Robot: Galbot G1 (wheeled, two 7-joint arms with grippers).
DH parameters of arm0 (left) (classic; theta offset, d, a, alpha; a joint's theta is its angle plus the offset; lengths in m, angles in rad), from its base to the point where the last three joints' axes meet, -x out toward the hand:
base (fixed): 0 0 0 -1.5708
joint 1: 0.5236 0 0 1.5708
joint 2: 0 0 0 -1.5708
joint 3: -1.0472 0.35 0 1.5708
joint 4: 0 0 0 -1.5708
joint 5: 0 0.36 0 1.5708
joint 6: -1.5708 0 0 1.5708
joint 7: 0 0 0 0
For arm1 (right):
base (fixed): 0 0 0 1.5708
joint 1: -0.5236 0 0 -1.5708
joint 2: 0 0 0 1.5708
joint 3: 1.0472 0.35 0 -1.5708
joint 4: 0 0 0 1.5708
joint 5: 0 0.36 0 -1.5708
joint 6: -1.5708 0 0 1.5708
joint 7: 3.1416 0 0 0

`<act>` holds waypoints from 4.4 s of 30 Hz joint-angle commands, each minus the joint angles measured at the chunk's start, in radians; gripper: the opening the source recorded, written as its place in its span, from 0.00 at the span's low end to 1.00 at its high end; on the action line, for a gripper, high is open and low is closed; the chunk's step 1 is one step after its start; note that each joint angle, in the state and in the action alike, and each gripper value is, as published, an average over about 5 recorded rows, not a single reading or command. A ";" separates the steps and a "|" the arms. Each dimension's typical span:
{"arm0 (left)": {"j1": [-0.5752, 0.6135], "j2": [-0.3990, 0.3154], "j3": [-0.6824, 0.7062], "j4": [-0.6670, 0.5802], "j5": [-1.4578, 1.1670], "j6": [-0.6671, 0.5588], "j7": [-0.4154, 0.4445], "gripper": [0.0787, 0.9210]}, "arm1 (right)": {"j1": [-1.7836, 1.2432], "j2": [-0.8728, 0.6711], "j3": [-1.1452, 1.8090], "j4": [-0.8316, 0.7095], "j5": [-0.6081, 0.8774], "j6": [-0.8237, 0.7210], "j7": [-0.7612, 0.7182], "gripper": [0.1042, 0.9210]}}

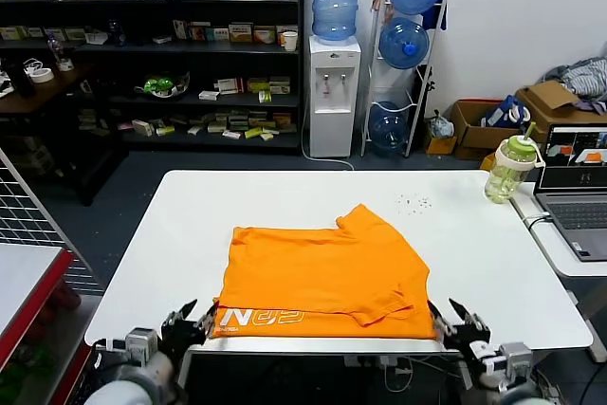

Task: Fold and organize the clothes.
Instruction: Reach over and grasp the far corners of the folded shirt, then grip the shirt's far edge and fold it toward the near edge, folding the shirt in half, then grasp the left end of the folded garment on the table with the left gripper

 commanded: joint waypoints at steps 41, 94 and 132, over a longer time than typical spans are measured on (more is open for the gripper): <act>-0.803 -0.197 0.357 0.796 -0.032 0.116 0.148 0.88 | 1.073 0.259 -0.504 -1.028 0.026 -0.156 -0.105 0.71; -0.221 -0.023 0.184 0.079 -0.023 0.038 0.009 0.02 | 0.368 -0.120 -0.218 -0.120 0.260 -0.183 0.063 0.02; -0.109 -0.152 0.109 0.265 0.157 -0.040 0.053 0.85 | 0.074 -0.073 -0.023 0.026 0.187 -0.182 0.037 0.85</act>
